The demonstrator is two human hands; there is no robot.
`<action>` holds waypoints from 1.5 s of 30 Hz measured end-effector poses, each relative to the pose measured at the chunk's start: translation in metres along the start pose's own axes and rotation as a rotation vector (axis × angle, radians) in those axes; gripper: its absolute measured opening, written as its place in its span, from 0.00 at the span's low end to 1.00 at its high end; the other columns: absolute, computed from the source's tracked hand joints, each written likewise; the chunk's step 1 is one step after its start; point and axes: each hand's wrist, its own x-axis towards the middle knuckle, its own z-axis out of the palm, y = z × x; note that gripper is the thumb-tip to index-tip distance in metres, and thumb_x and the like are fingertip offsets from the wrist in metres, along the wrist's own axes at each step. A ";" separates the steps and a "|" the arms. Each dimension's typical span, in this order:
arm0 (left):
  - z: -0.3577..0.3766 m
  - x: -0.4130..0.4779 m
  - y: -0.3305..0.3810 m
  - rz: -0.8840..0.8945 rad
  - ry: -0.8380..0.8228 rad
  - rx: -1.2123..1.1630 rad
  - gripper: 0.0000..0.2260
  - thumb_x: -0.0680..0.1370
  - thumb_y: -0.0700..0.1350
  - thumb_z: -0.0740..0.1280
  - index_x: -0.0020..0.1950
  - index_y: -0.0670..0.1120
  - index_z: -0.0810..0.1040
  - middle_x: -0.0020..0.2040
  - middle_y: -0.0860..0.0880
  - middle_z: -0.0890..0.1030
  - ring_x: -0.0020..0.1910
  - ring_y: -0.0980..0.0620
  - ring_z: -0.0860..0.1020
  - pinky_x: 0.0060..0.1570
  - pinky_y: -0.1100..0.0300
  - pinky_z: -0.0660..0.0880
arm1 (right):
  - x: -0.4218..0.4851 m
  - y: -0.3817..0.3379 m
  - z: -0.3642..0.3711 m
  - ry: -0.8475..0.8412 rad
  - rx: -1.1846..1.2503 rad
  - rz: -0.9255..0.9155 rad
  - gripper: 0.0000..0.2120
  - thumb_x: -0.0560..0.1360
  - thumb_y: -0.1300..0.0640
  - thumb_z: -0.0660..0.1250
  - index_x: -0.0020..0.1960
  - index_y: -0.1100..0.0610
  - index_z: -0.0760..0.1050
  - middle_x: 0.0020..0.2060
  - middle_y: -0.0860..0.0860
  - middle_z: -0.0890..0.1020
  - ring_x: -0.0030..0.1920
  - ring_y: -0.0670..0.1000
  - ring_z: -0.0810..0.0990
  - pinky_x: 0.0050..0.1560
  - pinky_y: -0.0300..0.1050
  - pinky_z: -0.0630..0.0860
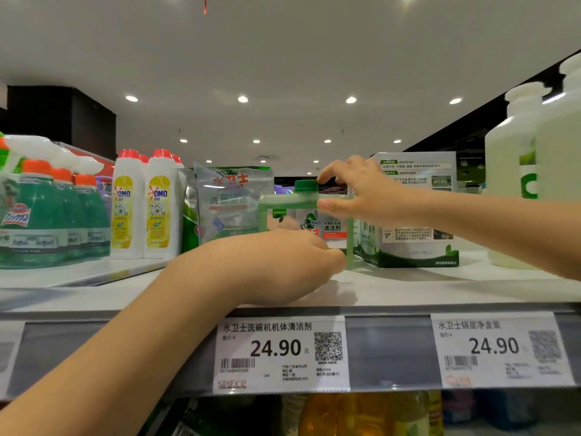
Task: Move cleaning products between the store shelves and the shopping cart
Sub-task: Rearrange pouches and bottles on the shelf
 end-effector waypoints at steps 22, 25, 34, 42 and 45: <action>-0.032 0.026 0.031 -0.121 0.130 -0.286 0.09 0.83 0.53 0.55 0.58 0.50 0.67 0.43 0.54 0.71 0.41 0.56 0.71 0.35 0.66 0.67 | -0.025 0.062 -0.047 0.233 0.293 0.635 0.41 0.67 0.39 0.73 0.71 0.53 0.57 0.66 0.61 0.66 0.61 0.64 0.73 0.58 0.60 0.75; -0.034 0.035 0.029 -0.173 0.143 -0.292 0.12 0.84 0.48 0.55 0.64 0.43 0.65 0.38 0.53 0.67 0.35 0.57 0.67 0.31 0.65 0.63 | -0.043 0.063 -0.070 0.054 0.591 0.490 0.29 0.71 0.50 0.72 0.65 0.53 0.61 0.54 0.58 0.77 0.53 0.57 0.78 0.54 0.56 0.77; -0.039 0.064 0.043 -0.170 -0.059 -1.072 0.22 0.80 0.29 0.54 0.73 0.42 0.63 0.71 0.41 0.69 0.67 0.36 0.70 0.65 0.39 0.70 | -0.070 0.055 -0.085 0.445 0.480 0.479 0.09 0.78 0.52 0.62 0.58 0.51 0.72 0.59 0.53 0.72 0.60 0.56 0.72 0.52 0.52 0.75; -0.041 0.059 0.049 0.092 -0.047 -1.112 0.19 0.77 0.27 0.58 0.61 0.48 0.72 0.60 0.46 0.77 0.55 0.49 0.76 0.63 0.48 0.71 | -0.076 0.021 -0.084 0.332 0.103 0.362 0.37 0.61 0.26 0.65 0.60 0.48 0.64 0.59 0.53 0.67 0.54 0.56 0.72 0.48 0.49 0.72; -0.048 0.060 0.051 0.140 -0.070 -0.859 0.25 0.78 0.30 0.58 0.71 0.52 0.68 0.70 0.48 0.69 0.66 0.46 0.71 0.66 0.45 0.70 | -0.077 0.031 -0.078 0.352 0.026 0.400 0.39 0.62 0.31 0.72 0.62 0.53 0.63 0.57 0.53 0.68 0.52 0.54 0.73 0.47 0.49 0.75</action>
